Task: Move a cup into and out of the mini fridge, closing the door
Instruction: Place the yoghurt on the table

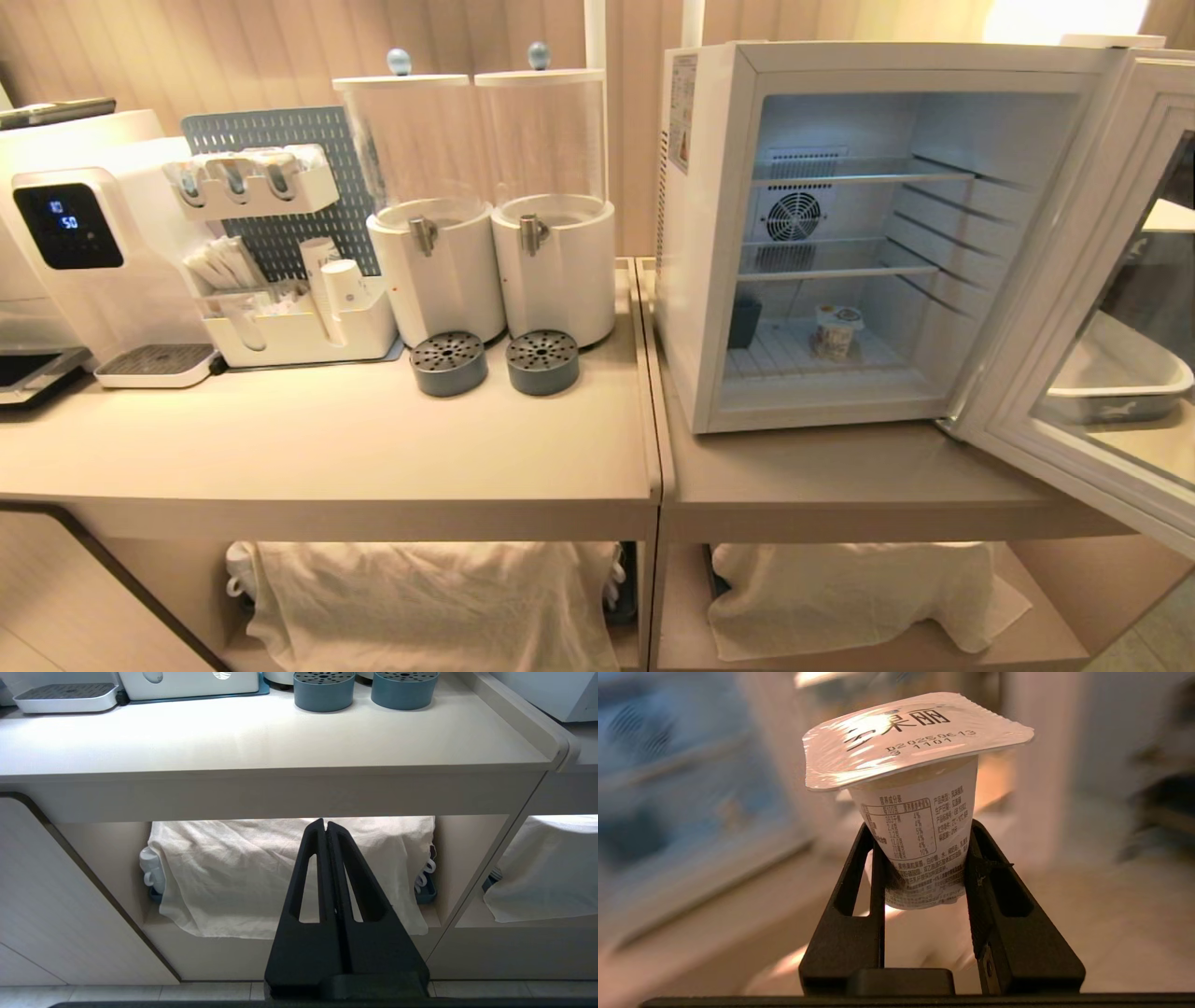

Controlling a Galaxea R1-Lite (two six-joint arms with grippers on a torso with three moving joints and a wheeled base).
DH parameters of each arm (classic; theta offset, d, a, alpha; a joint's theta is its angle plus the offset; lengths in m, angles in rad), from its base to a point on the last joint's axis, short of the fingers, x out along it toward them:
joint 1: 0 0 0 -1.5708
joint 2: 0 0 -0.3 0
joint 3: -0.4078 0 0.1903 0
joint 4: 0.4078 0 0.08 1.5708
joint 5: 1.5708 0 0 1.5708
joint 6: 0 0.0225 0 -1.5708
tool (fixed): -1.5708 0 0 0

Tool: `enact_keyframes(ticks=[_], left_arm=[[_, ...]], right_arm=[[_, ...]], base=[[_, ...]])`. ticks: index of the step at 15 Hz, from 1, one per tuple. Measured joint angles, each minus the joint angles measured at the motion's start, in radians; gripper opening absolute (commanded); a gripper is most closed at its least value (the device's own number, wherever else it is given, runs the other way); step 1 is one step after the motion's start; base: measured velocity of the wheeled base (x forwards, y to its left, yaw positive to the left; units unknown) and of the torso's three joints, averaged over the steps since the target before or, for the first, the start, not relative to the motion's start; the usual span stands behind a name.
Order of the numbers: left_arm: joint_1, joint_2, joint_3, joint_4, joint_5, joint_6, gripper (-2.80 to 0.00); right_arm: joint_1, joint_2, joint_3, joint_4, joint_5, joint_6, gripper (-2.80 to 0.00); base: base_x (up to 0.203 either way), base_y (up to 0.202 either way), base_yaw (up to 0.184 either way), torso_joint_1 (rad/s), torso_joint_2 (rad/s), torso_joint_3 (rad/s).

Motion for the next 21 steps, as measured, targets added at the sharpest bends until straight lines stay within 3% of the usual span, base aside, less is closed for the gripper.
enact_keyframes(ticks=[4,7,9,14,21], left_arm=[[0.001,0.0,0.0,0.0,0.0,0.003,-2.8],[0.001,0.0,0.0,0.0,0.001,0.0,-2.8],[0.0,0.0,0.0,0.001,0.0,0.0,-2.8],[0.0,0.0,0.0,0.002,0.0,0.004,-2.8],[0.001,0.0,0.0,0.001,0.0,0.004,-2.8]], right_arm=[[0.041,-0.174,0.105,0.071,0.245,0.039,-2.8],[0.051,-0.248,0.147,0.193,0.48,-0.033,-2.8],[0.053,-0.265,0.147,0.27,0.509,-0.094,-2.8],[0.053,-0.274,0.145,0.272,0.51,-0.095,-2.8],[0.053,-0.275,0.146,0.273,0.51,-0.093,-2.8]], base=[[0.0,0.0,0.0,0.0,0.0,0.0],[0.0,0.0,0.0,0.0,0.0,0.0],[0.0,0.0,0.0,0.0,0.0,0.0],[0.002,0.01,-0.003,0.001,0.0,0.0],[0.001,0.172,-0.001,0.003,0.0,0.001]])
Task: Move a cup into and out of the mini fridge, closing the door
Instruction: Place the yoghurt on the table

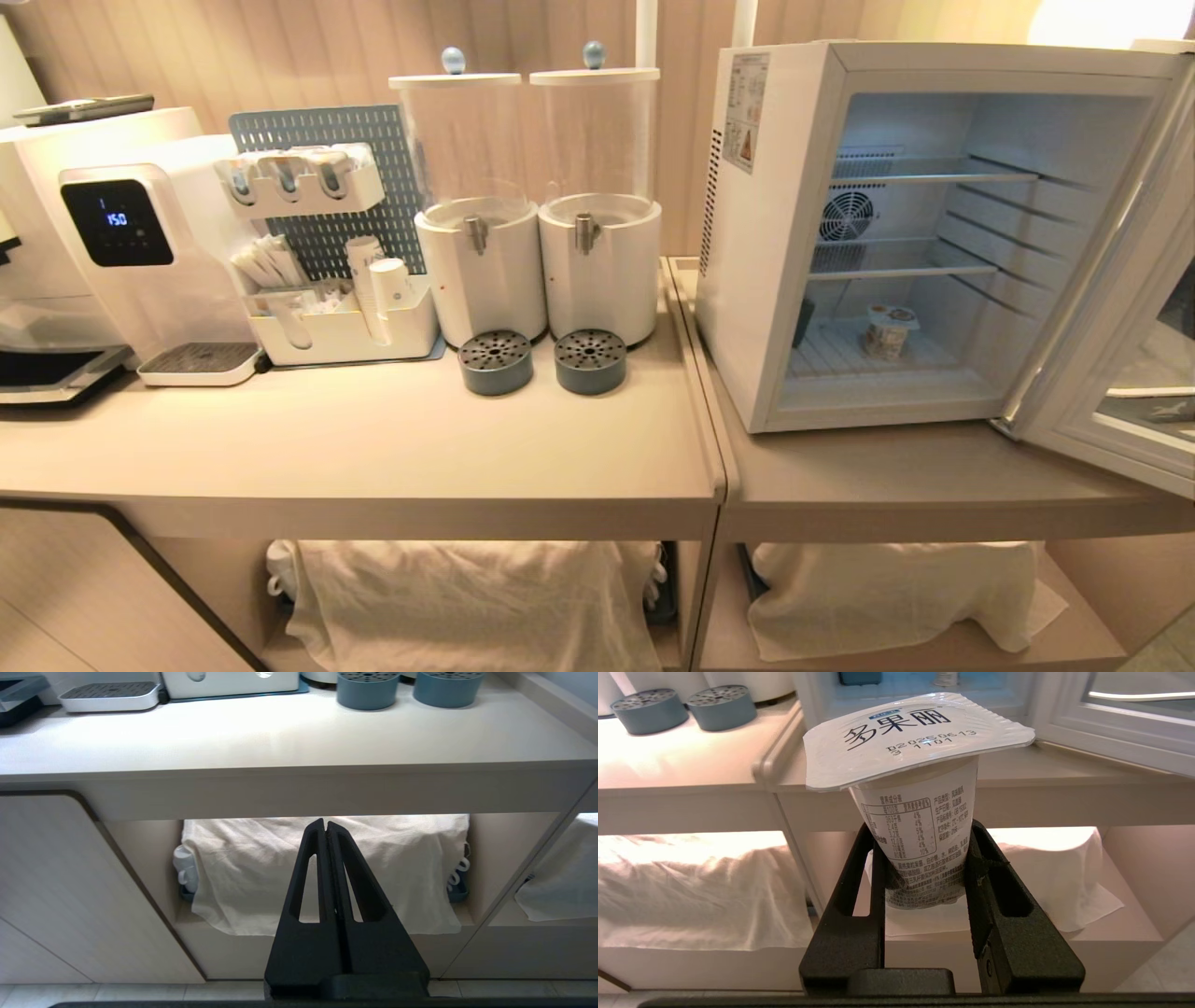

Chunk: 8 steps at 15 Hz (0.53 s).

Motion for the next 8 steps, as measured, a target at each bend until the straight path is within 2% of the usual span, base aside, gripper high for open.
enact_keyframes(ticks=[8], left_arm=[[0.0,0.0,-0.001,0.0,0.0,-0.002,-2.8]], right_arm=[[0.0,0.0,0.0,-0.001,0.0,0.002,-2.8]], base=[[0.0,0.193,0.002,0.003,0.0,0.002]])
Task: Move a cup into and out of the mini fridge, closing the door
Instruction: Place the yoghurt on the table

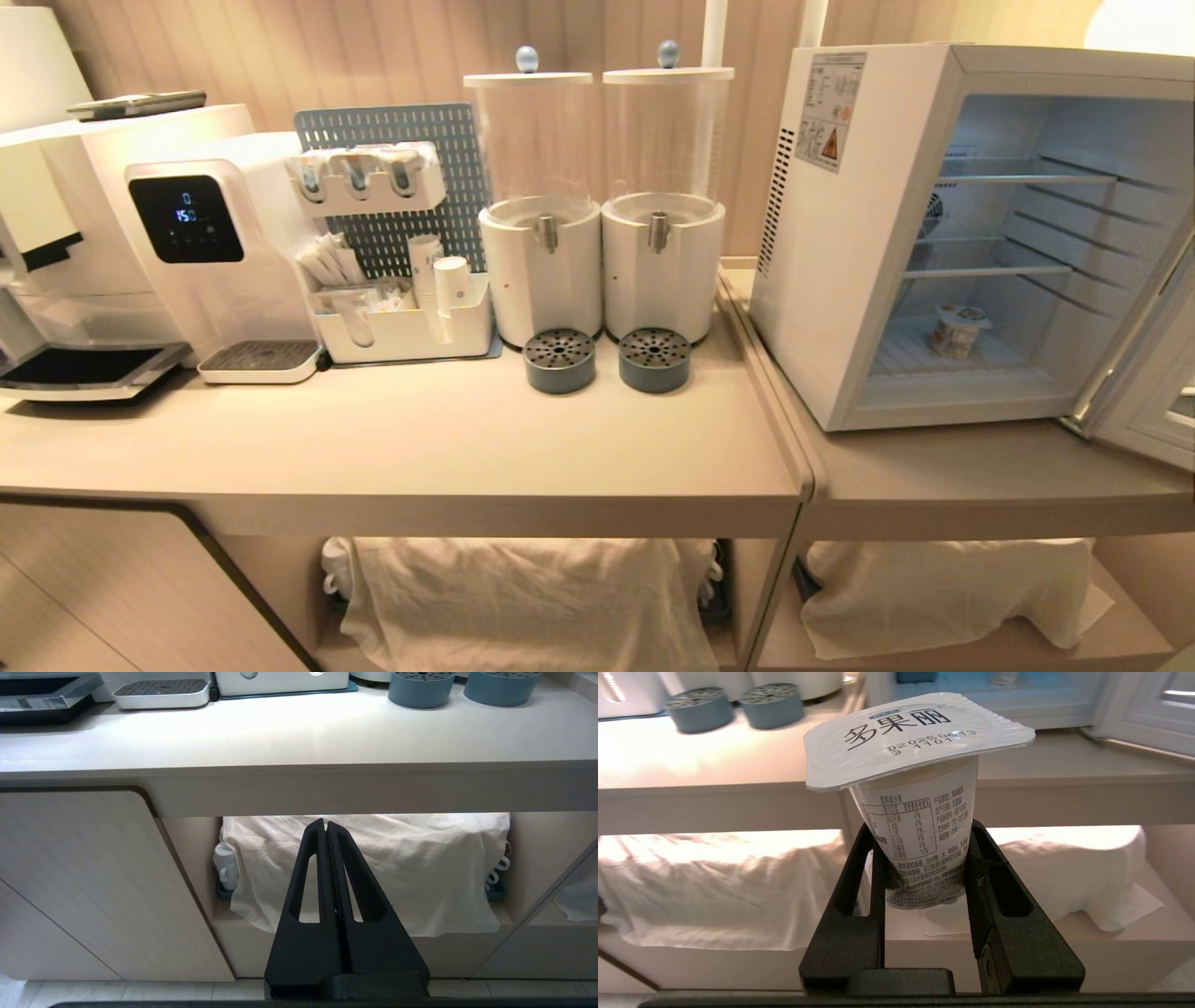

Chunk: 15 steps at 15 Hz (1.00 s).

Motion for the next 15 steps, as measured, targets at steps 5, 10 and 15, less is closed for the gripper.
enact_keyframes(ticks=[5,10,15], left_arm=[[0.0,0.0,0.0,-0.001,0.0,-0.007,-2.8],[0.0,0.0,0.0,-0.001,0.0,-0.007,-2.8],[-0.001,0.0,0.0,-0.001,0.0,-0.01,-2.8]], right_arm=[[0.0,0.0,0.0,0.0,0.0,0.0,-2.8],[0.0,0.001,0.0,0.002,-0.001,0.0,-2.8],[0.0,0.031,-0.145,0.003,0.015,0.043,-2.8]], base=[[0.0,0.173,0.001,0.003,0.0,0.002],[0.0,0.016,0.0,0.001,0.0,0.0],[0.0,0.0,0.0,0.0,0.0,0.0]])
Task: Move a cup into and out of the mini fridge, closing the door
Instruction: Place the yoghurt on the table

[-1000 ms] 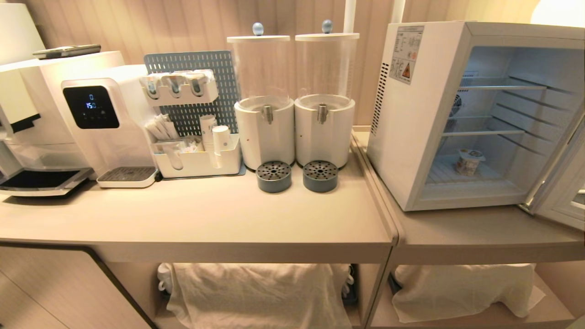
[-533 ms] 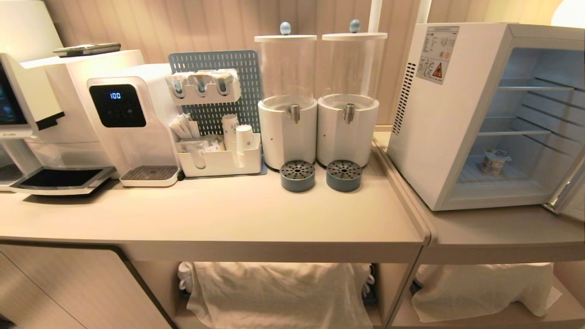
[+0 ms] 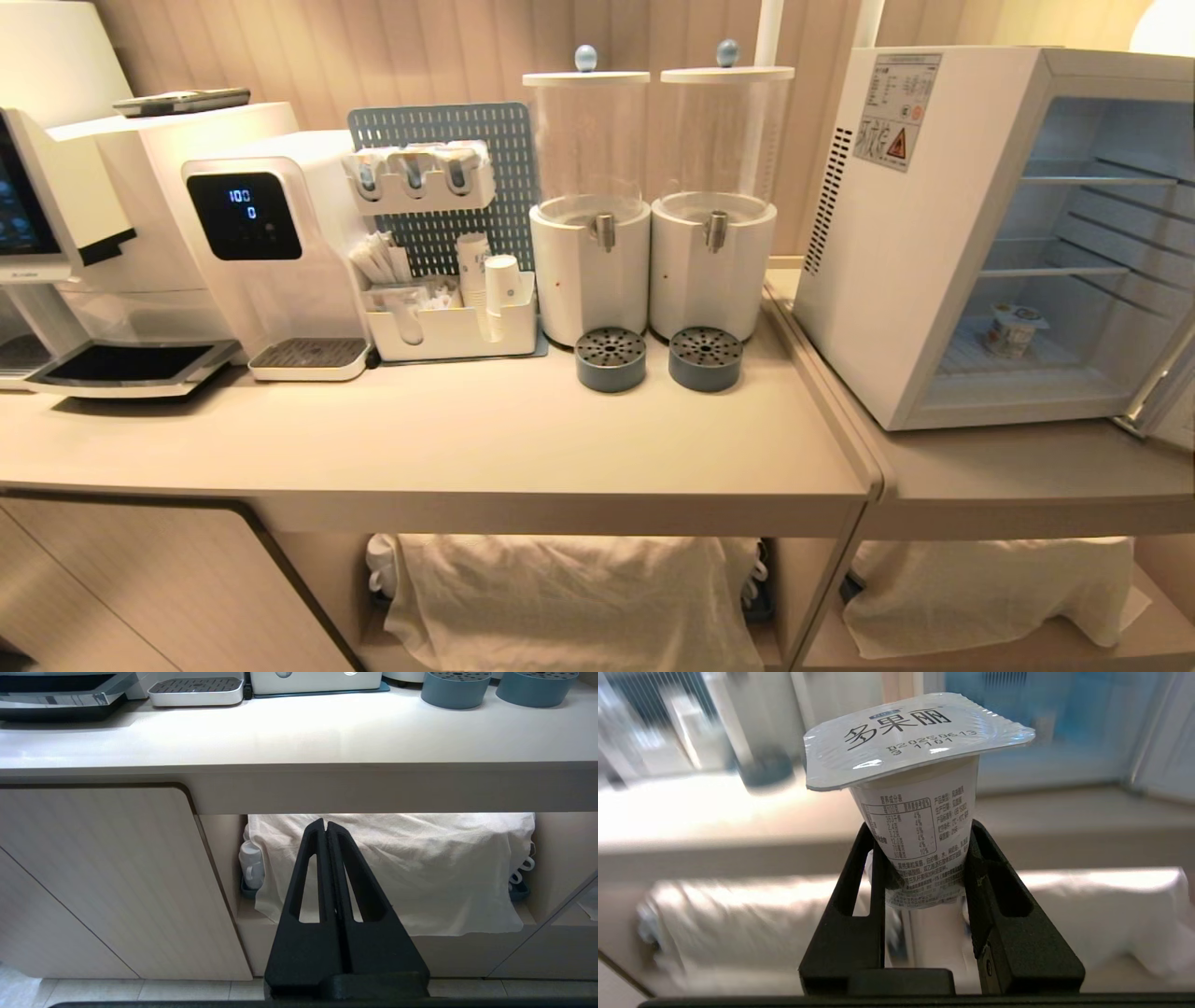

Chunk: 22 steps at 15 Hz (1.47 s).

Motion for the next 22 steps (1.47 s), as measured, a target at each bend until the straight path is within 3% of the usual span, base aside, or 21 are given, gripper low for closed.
enact_keyframes(ticks=[4,6,9,12,15,16,18,22], left_arm=[[0.001,0.0,0.0,0.0,0.0,-0.007,-2.8],[0.001,0.0,0.0,0.0,0.0,-0.006,-2.8],[0.0,0.0,0.0,0.0,0.0,-0.006,-2.8],[0.001,0.0,0.0,0.0,0.0,-0.006,-2.8],[0.0,0.0,0.0,0.0,0.0,-0.006,-2.8],[0.0,0.0,0.0,0.0,0.0,-0.007,-2.8],[0.001,0.0,0.0,0.0,0.0,-0.007,-2.8],[0.001,0.0,0.0,0.0,0.001,-0.006,-2.8]], right_arm=[[0.0,0.307,-0.333,0.002,0.012,0.157,-2.8],[0.004,0.557,-0.454,0.001,0.062,0.179,-2.8],[0.005,0.935,-0.547,-0.075,0.257,0.119,-2.8],[0.017,1.287,-0.568,-0.283,0.48,0.008,-2.8],[0.08,1.587,-0.617,-0.455,0.597,-0.115,-2.8],[0.109,1.671,-0.65,-0.484,0.576,-0.136,-2.8],[0.185,1.839,-0.734,-0.563,0.445,-0.141,-2.8],[0.356,2.126,-0.884,-0.825,0.006,-0.031,-2.8]], base=[[0.0,0.0,0.0,0.0,0.0,0.0],[0.0,0.0,0.0,0.0,0.0,0.0],[0.0,0.0,0.0,0.0,0.0,0.0],[0.0,0.0,0.0,0.0,0.0,0.0],[0.0,0.0,0.0,0.0,0.0,0.0],[0.0,0.0,0.0,0.0,0.0,0.0],[0.0,0.0,0.0,0.0,0.0,0.0],[0.0,0.0,0.0,0.0,0.0,0.0]])
